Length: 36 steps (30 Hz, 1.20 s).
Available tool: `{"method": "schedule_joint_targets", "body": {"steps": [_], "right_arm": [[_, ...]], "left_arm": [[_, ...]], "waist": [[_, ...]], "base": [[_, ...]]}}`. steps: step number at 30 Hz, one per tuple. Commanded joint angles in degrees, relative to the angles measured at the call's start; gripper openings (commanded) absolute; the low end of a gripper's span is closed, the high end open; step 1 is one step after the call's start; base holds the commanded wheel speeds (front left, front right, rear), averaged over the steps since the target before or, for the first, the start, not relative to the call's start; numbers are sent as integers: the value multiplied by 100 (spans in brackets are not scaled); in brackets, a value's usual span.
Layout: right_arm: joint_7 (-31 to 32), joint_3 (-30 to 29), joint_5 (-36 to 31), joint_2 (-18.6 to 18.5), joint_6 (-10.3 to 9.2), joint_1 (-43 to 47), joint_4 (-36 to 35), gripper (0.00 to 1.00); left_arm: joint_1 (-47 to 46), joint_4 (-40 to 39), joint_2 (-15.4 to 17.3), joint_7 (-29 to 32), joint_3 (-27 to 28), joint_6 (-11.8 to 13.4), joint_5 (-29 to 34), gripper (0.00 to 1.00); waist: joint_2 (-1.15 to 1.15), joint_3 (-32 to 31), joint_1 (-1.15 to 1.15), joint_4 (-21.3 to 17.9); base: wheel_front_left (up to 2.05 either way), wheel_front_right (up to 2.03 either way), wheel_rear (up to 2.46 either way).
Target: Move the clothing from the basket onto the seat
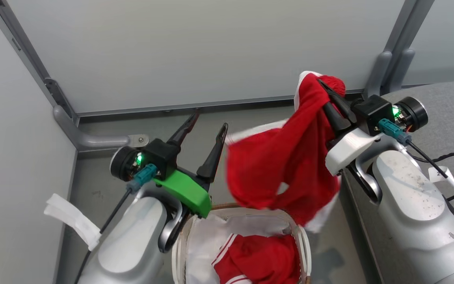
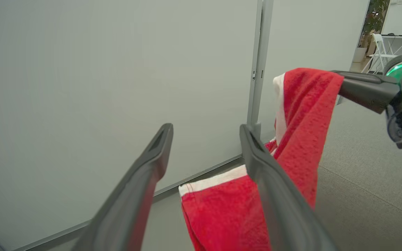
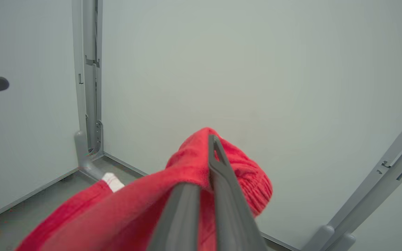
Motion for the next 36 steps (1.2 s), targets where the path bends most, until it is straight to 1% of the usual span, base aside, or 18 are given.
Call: {"method": "schedule_joint_targets", "body": {"steps": [1, 9, 13, 20, 24, 30, 36], "right_arm": [[-14, -64, -31, -3, -6, 67, -62, 0], [-14, -290, -115, -59, -6, 180, -269, 0], [-14, -392, -158, -80, -6, 259, -367, 0], [-14, -509, -212, -79, -6, 370, -472, 0], [-14, -511, -215, -94, -6, 383, -517, 0], [-14, -494, -246, -159, -6, 311, -565, 0], [-14, -541, -267, -257, -6, 297, -632, 0]], "left_arm": [[205, -4, -61, 5, 50, 13, 74, 100], [1016, -64, -299, 4, 351, 13, 299, 100], [1261, -85, -328, 5, 439, 13, 435, 100], [1444, -132, -367, 4, 577, 13, 524, 100], [1500, -198, -373, 5, 653, 13, 550, 100], [1565, -422, -372, 4, 667, 13, 524, 100], [1590, -602, -369, 4, 704, 13, 596, 100]], "waist": [[0, 13, 0, -26], [0, 59, 0, -99], [0, 66, 0, -120], [0, 63, 0, -144], [0, 70, 0, -224], [0, 139, 0, -591], [0, 273, 0, -1177]], "base": [[0, 0, 0], [0, 0, 0], [0, 0, 0], [0, 0, 0], [0, 0, 0], [0, 0, 0], [0, 0, 0]]}}
